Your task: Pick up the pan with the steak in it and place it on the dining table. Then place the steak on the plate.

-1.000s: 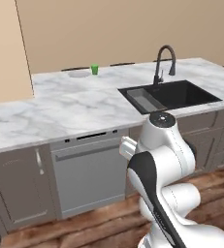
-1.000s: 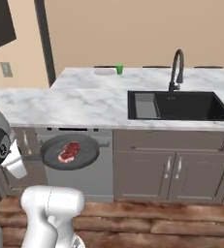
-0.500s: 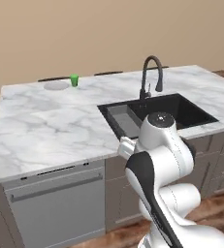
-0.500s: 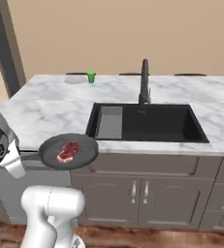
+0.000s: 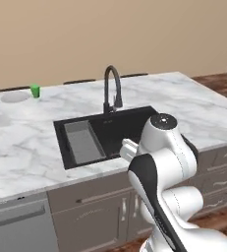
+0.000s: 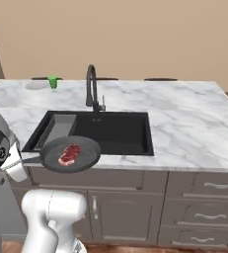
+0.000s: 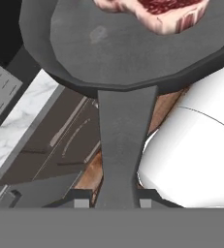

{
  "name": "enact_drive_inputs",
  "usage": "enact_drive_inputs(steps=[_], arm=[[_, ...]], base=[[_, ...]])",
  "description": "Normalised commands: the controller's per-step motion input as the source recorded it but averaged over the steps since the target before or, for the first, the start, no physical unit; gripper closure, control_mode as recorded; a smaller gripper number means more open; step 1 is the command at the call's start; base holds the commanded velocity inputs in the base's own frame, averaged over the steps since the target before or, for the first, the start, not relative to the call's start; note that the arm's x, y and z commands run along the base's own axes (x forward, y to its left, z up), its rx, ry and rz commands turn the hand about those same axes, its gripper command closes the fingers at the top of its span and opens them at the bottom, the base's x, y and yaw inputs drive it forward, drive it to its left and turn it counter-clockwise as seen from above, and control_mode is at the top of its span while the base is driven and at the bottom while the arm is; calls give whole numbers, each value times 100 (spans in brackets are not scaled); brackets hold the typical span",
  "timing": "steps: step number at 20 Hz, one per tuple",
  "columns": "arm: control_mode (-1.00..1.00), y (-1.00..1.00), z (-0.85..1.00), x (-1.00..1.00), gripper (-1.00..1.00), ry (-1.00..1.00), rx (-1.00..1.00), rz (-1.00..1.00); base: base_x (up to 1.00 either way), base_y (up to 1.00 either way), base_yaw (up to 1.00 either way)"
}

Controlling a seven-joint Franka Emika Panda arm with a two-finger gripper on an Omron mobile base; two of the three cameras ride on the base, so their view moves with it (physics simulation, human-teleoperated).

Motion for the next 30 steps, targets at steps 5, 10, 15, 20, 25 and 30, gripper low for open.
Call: enact_drive_inputs(steps=[5, 10, 15, 20, 25, 30], arm=[[100, 0, 0, 0, 100, 0, 0, 0], [100, 0, 0, 0, 100, 0, 0, 0], [100, 0, 0, 0, 100, 0, 0, 0], [100, 0, 0, 0, 100, 0, 0, 0], [100, 0, 0, 0, 100, 0, 0, 0], [100, 0, 0, 0, 100, 0, 0, 0]], base=[[19, -100, -5], [3, -100, -7], [16, -100, -5], [22, -100, -4], [26, -100, -3], [28, -100, -2]])
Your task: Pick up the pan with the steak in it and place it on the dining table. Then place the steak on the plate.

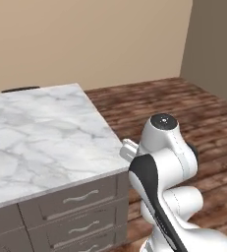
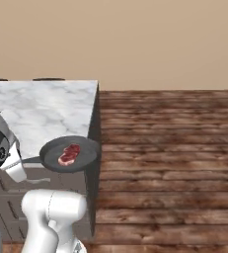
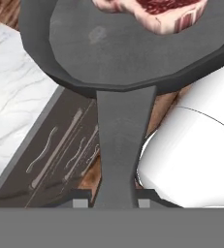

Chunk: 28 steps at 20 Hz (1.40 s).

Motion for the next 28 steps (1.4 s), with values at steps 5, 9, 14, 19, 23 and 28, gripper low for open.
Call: enact_drive_inputs(steps=[5, 9, 14, 19, 23, 28], arm=[[100, 0, 0, 0, 100, 0, 0, 0], [100, 0, 0, 0, 100, 0, 0, 0], [100, 0, 0, 0, 100, 0, 0, 0], [100, 0, 0, 0, 100, 0, 0, 0], [100, 0, 0, 0, 100, 0, 0, 0], [100, 0, 0, 0, 100, 0, 0, 0]], base=[[31, -100, -2], [34, -100, -1], [36, -100, -1], [66, -95, 0], [100, -54, 0], [100, -28, 1]])
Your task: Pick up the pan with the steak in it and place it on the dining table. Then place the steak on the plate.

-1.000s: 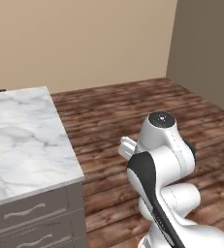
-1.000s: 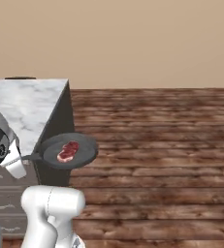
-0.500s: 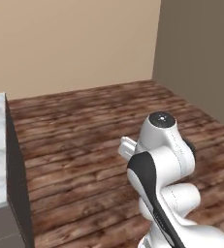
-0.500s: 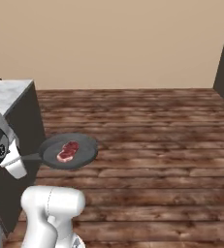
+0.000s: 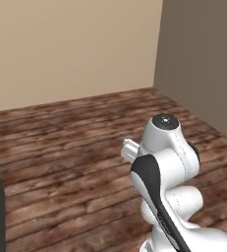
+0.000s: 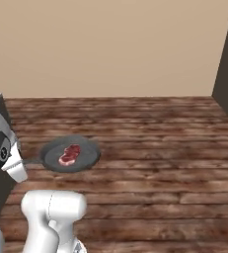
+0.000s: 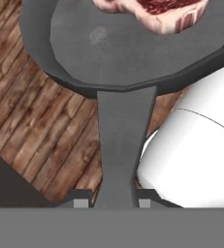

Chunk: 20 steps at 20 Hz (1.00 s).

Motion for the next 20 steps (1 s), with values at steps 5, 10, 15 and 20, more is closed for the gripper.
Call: enact_drive_inputs(steps=[5, 10, 15, 20], arm=[[100, 0, 0, 0, 100, 0, 0, 0], [100, 0, 0, 0, 100, 0, 0, 0], [100, 0, 0, 0, 100, 0, 0, 0], [100, 0, 0, 0, 100, 0, 0, 0]], base=[[100, -6, 2], [100, 0, 3], [100, 0, 2], [100, 0, 3]])
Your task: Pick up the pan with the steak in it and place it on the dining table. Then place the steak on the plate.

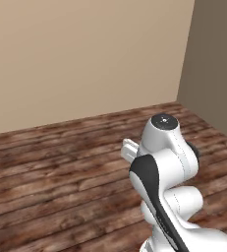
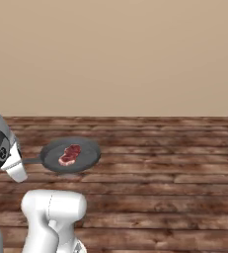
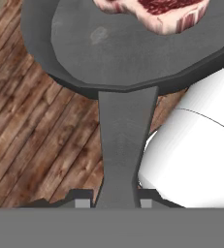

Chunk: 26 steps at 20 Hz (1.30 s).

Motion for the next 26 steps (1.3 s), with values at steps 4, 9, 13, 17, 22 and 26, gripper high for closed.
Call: enact_drive_inputs(steps=[4, 9, 13, 17, 22, 26], arm=[[100, 0, 0, 0, 100, 0, 0, 0], [100, 0, 0, 0, 100, 0, 0, 0], [100, 0, 0, 0, 100, 0, 0, 0], [100, 0, 0, 0, 100, 0, 0, 0], [100, 0, 0, 0, 100, 0, 0, 0], [100, 0, 0, 0, 100, 0, 0, 0]], base=[[100, 0, 3], [100, 3, 3], [100, 4, 3], [100, 1, 4], [100, 0, 5], [100, -5, 10]])
